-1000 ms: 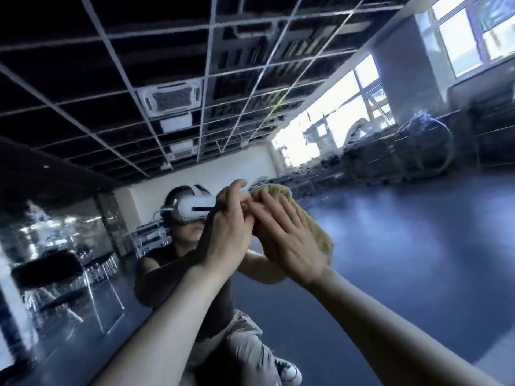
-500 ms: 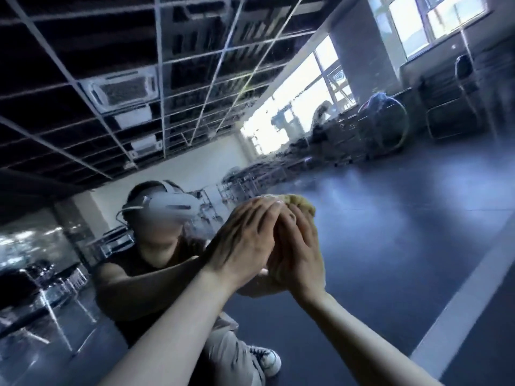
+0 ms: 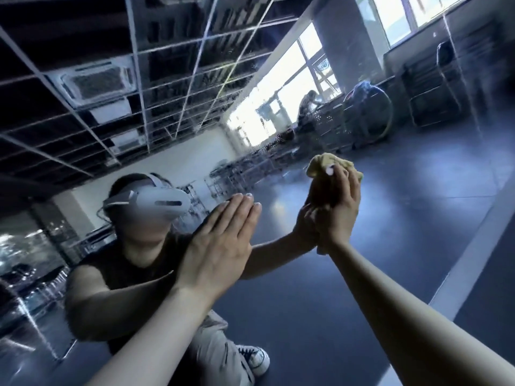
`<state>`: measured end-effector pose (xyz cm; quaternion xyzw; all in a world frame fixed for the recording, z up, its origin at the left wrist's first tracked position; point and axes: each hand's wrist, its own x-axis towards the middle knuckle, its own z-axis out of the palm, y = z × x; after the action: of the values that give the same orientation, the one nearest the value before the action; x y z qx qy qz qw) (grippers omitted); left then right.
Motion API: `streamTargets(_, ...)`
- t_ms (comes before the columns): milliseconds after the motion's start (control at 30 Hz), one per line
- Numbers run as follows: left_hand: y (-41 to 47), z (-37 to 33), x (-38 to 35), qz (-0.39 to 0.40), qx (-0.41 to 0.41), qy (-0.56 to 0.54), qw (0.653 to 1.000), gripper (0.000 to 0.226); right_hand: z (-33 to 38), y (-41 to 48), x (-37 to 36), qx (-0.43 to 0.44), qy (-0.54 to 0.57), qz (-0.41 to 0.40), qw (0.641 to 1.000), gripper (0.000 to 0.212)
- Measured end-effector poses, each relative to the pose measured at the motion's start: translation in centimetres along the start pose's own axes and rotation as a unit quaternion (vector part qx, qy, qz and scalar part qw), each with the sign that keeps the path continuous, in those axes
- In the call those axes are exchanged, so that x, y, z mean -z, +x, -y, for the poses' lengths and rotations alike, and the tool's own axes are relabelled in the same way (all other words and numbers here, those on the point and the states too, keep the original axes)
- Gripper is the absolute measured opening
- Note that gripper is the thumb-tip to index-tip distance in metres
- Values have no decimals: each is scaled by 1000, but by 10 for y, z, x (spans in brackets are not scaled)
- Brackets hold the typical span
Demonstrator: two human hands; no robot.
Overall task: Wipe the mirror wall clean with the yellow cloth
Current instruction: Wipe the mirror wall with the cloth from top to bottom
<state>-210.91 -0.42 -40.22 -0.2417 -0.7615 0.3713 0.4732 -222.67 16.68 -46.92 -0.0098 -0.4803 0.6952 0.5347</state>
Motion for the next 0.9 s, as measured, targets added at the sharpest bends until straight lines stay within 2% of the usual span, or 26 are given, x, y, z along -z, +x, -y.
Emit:
streamTargets(67,1,0,1,18,-2,15,1000,53,7,1,-2,-45,-2,8,999,65)
streamTargets(100,1,0,2,27,-2,21,999,54,16,1,-6,-37,-5,33,999,64)
streamTargets(167,3,-1,3,39,0,27,999,54,43,-6,-12,56,-5,125,991,56)
streamTargets(267,12,0,8,41,-18,31,999,49,76,-4,-25,213,15,239,947,43)
streamTargets(333,24,0,12,44,-29,36,998,49,78,14,-32,267,11,228,936,39)
streamTargets(367,32,0,14,46,-29,38,998,49,69,25,-34,262,7,203,943,37)
streamTargets(467,57,-8,14,42,-31,27,998,46,29,50,-21,160,16,125,979,35)
streamTargets(567,76,-25,11,43,-45,10,998,44,-14,58,14,-26,23,88,995,38)
streamTargets(633,82,-36,8,47,-53,4,997,42,-27,55,33,-102,-7,85,991,61)
streamTargets(700,86,-44,4,62,-59,-2,996,46,-18,57,31,-112,-22,89,989,80)
streamTargets(767,91,-50,2,65,-70,-3,995,41,12,70,18,-28,-3,152,988,72)
streamTargets(833,100,-52,0,68,-76,-3,995,39,35,82,1,115,19,229,967,58)
streamTargets(900,108,-53,-1,70,-73,2,995,38,34,93,-8,170,12,248,954,51)
